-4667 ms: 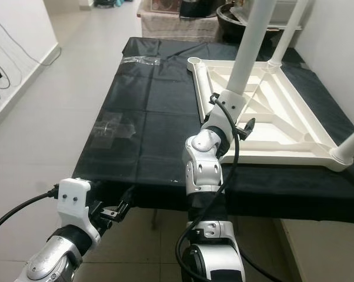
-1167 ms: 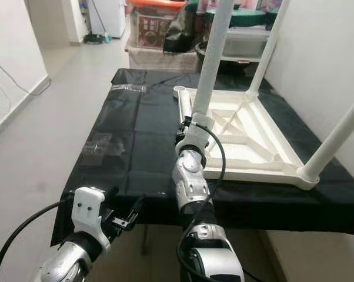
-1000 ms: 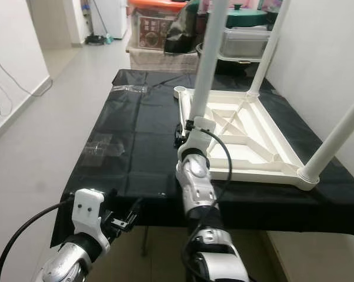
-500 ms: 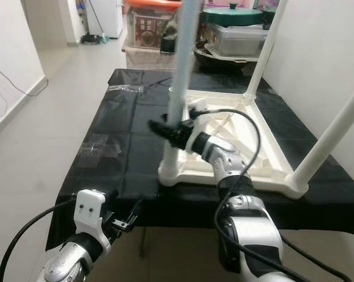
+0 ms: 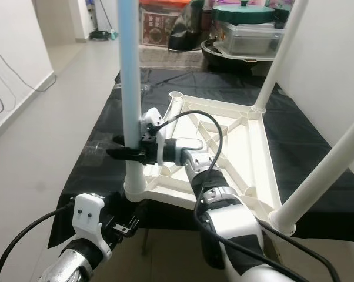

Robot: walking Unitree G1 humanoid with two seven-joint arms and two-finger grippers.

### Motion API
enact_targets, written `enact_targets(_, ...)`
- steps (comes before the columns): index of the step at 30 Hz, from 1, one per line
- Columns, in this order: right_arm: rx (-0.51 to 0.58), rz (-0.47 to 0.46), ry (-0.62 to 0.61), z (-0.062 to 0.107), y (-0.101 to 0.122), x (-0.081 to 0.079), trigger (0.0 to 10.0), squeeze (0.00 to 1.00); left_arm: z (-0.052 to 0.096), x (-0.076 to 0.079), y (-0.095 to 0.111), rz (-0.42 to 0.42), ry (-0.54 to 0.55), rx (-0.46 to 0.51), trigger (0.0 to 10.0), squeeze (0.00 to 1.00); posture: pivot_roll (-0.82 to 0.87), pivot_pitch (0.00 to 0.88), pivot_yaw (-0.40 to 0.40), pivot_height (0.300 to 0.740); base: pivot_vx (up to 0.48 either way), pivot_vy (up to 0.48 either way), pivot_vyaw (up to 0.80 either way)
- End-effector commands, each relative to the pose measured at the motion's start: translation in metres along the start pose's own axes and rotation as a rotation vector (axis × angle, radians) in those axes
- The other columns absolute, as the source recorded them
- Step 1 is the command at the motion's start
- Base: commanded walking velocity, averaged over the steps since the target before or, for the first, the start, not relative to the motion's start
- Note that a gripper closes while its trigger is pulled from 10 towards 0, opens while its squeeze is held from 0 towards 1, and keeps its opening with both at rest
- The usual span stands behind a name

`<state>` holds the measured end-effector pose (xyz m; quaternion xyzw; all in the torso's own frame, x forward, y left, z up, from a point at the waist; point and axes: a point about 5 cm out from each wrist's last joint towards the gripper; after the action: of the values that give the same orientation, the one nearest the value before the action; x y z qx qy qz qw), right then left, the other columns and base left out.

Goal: Building children table

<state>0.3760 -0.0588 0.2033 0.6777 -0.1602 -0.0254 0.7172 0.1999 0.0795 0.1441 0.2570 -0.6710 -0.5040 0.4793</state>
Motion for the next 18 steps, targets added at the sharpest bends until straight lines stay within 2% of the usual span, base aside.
enact_targets(1,-0.04,-0.052,-0.185,0.004,-0.011,0.007,0.0,0.0,0.001,0.001,0.0,0.003,0.007,-0.005,10.0,0.0,0.22,0.038,-0.091,0.74,0.0,0.0,0.0)
enact_targets(2,-0.05,-0.093,-0.462,0.014,-0.015,0.021,0.0,0.0,0.0,0.0,0.0,0.005,0.008,-0.004,10.0,0.0,0.21,0.033,-0.091,0.74,0.0,0.0,0.0)
enact_targets(3,-0.05,-0.093,-0.462,0.014,-0.015,0.021,0.0,0.0,0.0,0.0,0.0,0.005,0.008,-0.004,10.0,0.0,0.21,0.033,-0.091,0.74,0.0,0.0,0.0)
enact_targets(4,-0.095,-0.121,-0.725,0.032,-0.021,0.034,0.0,0.0,-0.001,-0.001,-0.001,0.006,0.008,-0.003,10.0,0.0,0.2,0.022,-0.085,0.74,0.0,0.0,0.0)
enact_targets(6,-0.095,-0.121,-0.725,0.032,-0.021,0.034,0.0,0.0,-0.001,-0.001,-0.001,0.006,0.008,-0.003,10.0,0.0,0.2,0.022,-0.085,0.74,0.0,0.0,0.0)
enact_targets(7,-0.144,-0.19,-1.013,0.056,-0.031,0.043,0.0,0.0,-0.003,-0.003,-0.001,0.006,0.008,-0.003,10.0,0.0,0.18,0.012,-0.076,0.74,0.0,0.0,0.0)
enact_targets(9,-0.144,-0.19,-1.013,0.056,-0.031,0.043,0.0,0.0,-0.003,-0.003,-0.001,0.006,0.008,-0.003,10.0,0.0,0.18,0.012,-0.076,0.74,0.0,0.0,0.0)
enact_targets(10,-0.206,-0.209,-1.262,0.079,-0.041,0.046,0.0,0.0,-0.005,-0.004,-0.002,0.005,0.005,-0.003,10.0,0.0,0.17,0.002,-0.073,0.74,0.0,0.0,0.0)
enact_targets(11,-0.218,-0.24,-1.459,0.089,-0.049,0.039,0.0,0.0,-0.008,-0.005,-0.002,0.0,0.0,-0.003,10.0,0.0,0.17,0.0,-0.068,0.74,0.0,0.0,0.0)
enact_targets(13,-0.218,-0.24,-1.459,0.089,-0.049,0.039,0.0,0.0,-0.008,-0.005,-0.002,0.0,0.0,-0.003,10.0,0.0,0.17,0.0,-0.068,0.74,0.0,0.0,0.0)
enact_targets(14,-0.216,-0.27,-1.595,0.091,-0.054,0.027,0.0,0.0,-0.011,-0.007,-0.003,-0.005,-0.002,-0.004,10.0,0.0,0.17,0.0,-0.065,0.74,0.0,0.0,0.0)
enact_targets(15,-0.216,-0.27,-1.595,0.091,-0.054,0.027,0.0,0.0,-0.011,-0.007,-0.003,-0.005,-0.002,-0.004,10.0,0.0,0.17,0.0,-0.065,0.74,0.0,0.0,0.0)
enact_targets(16,-0.207,-0.289,-1.656,0.084,-0.056,0.014,0.0,0.0,-0.012,-0.009,-0.003,-0.011,-0.002,-0.004,10.0,0.0,0.17,0.0,-0.064,0.74,0.0,0.0,0.0)
enact_targets(17,-0.207,-0.289,-1.656,0.084,-0.056,0.014,0.0,0.0,-0.012,-0.009,-0.003,-0.011,-0.002,-0.004,10.0,0.0,0.17,0.0,-0.064,0.74,0.0,0.0,0.0)
enact_targets(18,-0.199,-0.305,-1.679,0.078,-0.057,0.006,0.0,0.0,-0.013,-0.009,-0.003,-0.014,-0.001,-0.003,10.0,0.0,0.17,0.0,-0.065,0.74,0.0,0.0,0.0)
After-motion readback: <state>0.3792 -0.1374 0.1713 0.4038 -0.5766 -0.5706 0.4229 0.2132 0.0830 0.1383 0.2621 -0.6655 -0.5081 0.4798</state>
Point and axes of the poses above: a point about 5 cm out from each wrist's last joint towards the gripper, its own z axis pointing back from the gripper into the wrist, its own y axis along the axis of the wrist's last joint, x = y × z, and after that the axes turned 13 degrees about z, right-handed
